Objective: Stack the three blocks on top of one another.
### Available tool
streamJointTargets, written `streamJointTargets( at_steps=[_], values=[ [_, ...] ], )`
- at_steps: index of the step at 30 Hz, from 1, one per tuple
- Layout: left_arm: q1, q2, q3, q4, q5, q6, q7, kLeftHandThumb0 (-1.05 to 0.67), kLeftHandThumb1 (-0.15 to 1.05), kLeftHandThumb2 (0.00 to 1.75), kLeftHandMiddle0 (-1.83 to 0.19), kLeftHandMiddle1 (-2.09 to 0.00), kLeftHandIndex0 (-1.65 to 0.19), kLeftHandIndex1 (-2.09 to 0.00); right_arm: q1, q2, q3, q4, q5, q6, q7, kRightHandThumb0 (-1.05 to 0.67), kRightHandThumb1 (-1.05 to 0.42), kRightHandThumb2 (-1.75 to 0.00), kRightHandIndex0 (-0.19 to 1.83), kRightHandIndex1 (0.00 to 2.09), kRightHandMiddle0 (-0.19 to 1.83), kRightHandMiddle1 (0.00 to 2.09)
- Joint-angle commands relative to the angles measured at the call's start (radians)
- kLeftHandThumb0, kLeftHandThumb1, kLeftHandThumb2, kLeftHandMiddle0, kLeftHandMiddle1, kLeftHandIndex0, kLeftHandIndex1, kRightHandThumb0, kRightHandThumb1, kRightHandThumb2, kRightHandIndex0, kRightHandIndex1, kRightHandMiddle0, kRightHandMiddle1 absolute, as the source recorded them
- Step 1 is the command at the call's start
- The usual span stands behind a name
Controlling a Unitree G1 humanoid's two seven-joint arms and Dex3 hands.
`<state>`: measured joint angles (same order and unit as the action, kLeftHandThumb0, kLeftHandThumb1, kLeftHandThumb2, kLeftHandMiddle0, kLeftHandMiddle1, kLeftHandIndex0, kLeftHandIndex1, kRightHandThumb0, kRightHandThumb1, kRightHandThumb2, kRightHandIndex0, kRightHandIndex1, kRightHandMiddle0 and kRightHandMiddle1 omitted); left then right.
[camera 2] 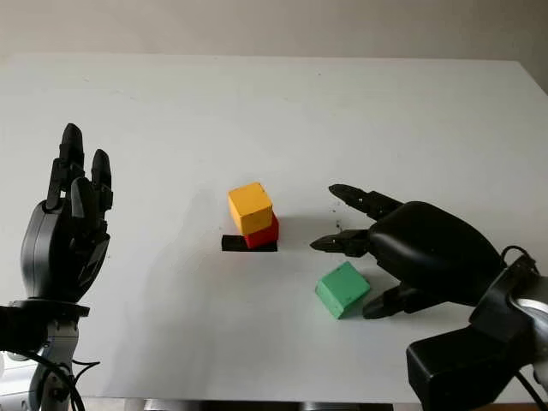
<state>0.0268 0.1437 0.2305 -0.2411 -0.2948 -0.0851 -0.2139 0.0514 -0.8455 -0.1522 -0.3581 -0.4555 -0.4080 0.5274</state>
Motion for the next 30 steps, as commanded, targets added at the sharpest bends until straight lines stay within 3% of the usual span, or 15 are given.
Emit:
streamJointTargets(
  at_steps=[1, 16, 26, 28, 30],
  values=[
    [0.011, 0.001, -0.002, -0.007, 0.003, -0.008, 0.001, -0.71, 1.05, 0.6, 0.19, 0.0, 0.19, 0.0, -0.005, -0.012, 0.01, 0.004, -0.002, -0.01, -0.001, -0.52, -0.72, -0.05, 0.1, 0.07, 0.7, 0.11],
    [0.014, 0.007, -0.009, -0.017, 0.017, 0.006, 0.003, -0.72, 1.05, 0.59, 0.19, 0.0, 0.19, 0.0, -0.004, 0.021, 0.038, 0.014, 0.008, 0.008, -0.022, -0.5, -0.74, -0.06, 0.15, 0.07, 0.79, 0.11],
    [0.016, 0.007, -0.015, -0.016, 0.024, 0.007, 0.007, -0.72, 1.05, 0.59, 0.19, 0.0, 0.19, 0.0, -0.009, 0.048, 0.038, 0.046, 0.029, -0.026, -0.081, -0.35, -0.81, -0.07, 0.25, 0.09, 1.0, 0.24],
    [0.017, 0.008, -0.016, -0.02, 0.026, 0.009, 0.008, -0.73, 1.05, 0.59, 0.19, 0.0, 0.19, 0.0, -0.015, 0.044, 0.036, 0.056, 0.032, -0.037, -0.088, -0.34, -0.83, -0.06, 0.27, 0.08, 0.93, 0.39],
    [0.016, 0.007, -0.016, -0.017, 0.026, 0.007, 0.008, -0.72, 1.05, 0.59, 0.19, 0.0, 0.19, 0.0, -0.023, 0.036, 0.031, 0.066, 0.03, -0.05, -0.094, -0.34, -0.83, -0.06, 0.28, 0.06, 0.77, 0.68]
  ],
)
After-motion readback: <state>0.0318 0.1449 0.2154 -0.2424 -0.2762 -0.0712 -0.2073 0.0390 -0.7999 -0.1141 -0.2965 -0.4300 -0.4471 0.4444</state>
